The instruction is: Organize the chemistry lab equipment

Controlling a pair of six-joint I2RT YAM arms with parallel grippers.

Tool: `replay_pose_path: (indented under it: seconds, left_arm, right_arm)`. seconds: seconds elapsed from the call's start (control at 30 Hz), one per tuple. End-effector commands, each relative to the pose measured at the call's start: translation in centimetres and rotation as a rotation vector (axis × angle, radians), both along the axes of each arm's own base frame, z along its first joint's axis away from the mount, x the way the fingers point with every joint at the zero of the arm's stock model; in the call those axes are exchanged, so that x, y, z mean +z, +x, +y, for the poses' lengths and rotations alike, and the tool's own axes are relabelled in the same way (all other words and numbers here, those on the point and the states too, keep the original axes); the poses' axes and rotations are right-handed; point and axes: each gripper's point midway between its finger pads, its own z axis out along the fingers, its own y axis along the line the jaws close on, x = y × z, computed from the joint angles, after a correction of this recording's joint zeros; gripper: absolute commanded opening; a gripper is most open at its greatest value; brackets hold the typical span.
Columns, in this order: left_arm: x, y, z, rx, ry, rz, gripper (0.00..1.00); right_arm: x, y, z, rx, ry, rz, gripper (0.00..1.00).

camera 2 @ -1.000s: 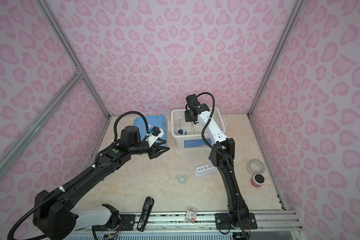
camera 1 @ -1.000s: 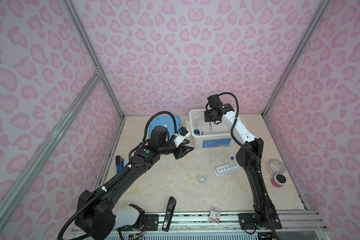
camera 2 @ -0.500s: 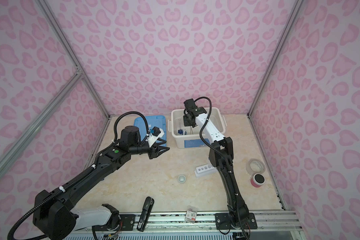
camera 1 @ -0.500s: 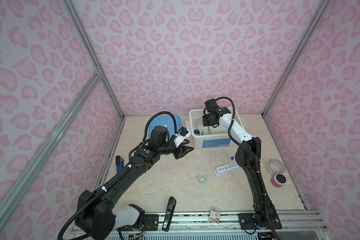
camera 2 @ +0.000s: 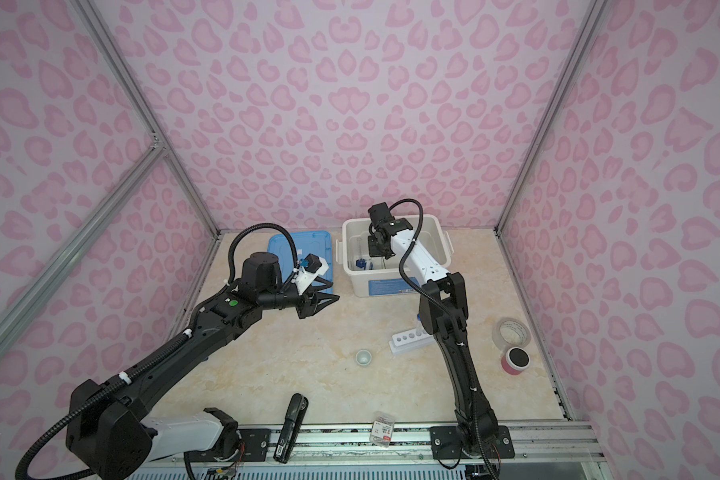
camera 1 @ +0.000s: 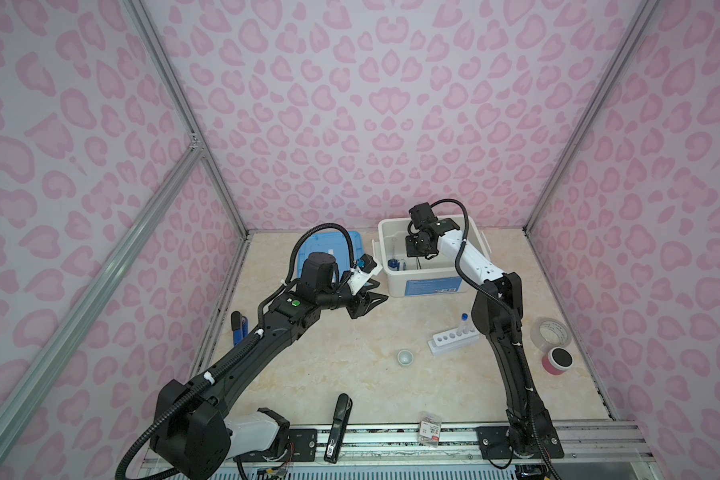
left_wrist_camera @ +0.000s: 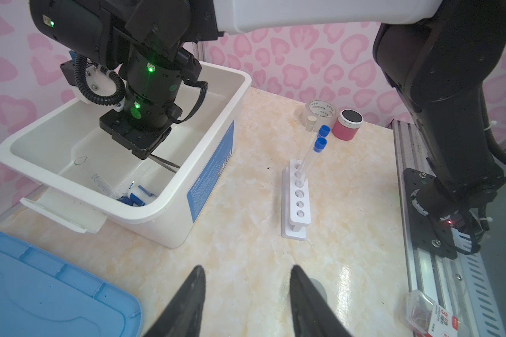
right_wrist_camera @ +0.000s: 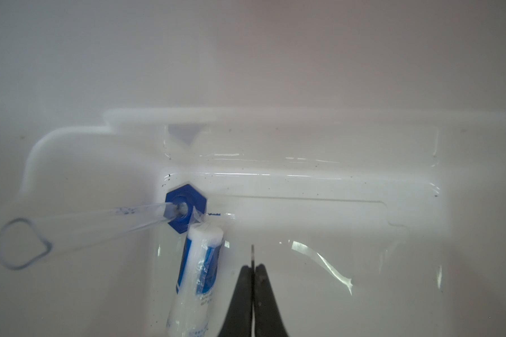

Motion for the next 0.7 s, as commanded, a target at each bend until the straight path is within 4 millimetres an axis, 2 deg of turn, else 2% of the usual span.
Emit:
replay_pose_path:
  seconds: [0.0, 0.67]
  left_arm:
    - [0.5, 0.3, -0.2, -0.005, -0.016, -0.028, 0.49]
    - [0.3, 0.3, -0.3, -0.008, -0.015, -0.018, 0.49]
  right_arm:
    - [-0.6, 0.3, -0.2, -0.019, 0.001, -0.007, 0.0]
    - [-2.9, 0.2, -0.8, -0.034, -0.014, 0.021, 0.0]
